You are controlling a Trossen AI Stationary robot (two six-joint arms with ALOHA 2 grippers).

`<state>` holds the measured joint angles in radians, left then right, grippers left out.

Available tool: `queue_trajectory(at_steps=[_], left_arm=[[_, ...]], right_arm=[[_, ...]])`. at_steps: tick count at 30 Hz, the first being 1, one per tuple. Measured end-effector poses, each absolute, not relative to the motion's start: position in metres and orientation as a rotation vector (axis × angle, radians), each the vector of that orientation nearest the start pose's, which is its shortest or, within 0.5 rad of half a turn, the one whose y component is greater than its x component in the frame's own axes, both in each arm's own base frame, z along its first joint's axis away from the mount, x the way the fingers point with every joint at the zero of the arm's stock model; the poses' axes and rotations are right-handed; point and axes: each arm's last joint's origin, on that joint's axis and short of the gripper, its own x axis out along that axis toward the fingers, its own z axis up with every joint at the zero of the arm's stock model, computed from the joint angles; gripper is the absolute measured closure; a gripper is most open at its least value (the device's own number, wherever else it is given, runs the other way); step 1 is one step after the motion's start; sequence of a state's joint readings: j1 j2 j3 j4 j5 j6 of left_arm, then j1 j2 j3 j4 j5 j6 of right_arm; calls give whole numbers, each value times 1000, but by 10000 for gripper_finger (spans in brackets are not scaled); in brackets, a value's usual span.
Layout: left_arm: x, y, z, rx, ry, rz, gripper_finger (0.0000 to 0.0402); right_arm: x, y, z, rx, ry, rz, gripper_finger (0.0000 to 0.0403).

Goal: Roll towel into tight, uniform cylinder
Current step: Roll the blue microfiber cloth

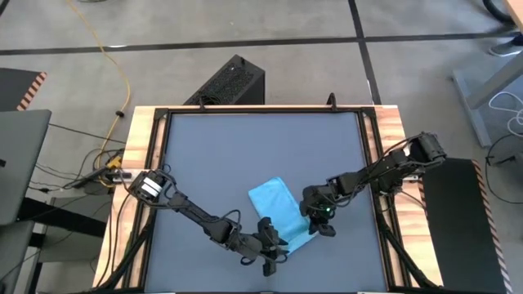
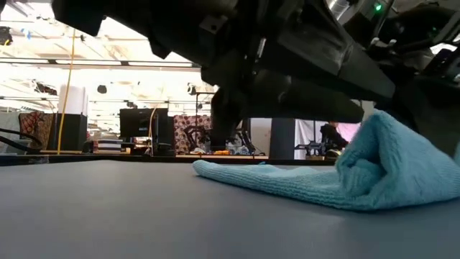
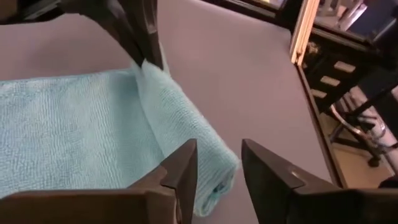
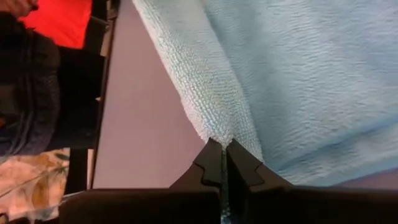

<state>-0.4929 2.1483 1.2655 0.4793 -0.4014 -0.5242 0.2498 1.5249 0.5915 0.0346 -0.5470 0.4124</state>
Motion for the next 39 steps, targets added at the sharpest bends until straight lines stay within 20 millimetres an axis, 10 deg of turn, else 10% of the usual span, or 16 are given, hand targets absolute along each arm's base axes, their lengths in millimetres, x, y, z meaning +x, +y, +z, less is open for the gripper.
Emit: queue_trajectory(at_steps=[18,28,39], left_arm=[[409,-196,113,-510,468,25,285],[407,-191,108,-495,513,104,393],[407,-190,106,-517,545,91,401]], right_arm=[[252,68,133,484,1019,439,383],[252,68,132,471,1026,415,364],[252,62,132,507,1037,421,308]])
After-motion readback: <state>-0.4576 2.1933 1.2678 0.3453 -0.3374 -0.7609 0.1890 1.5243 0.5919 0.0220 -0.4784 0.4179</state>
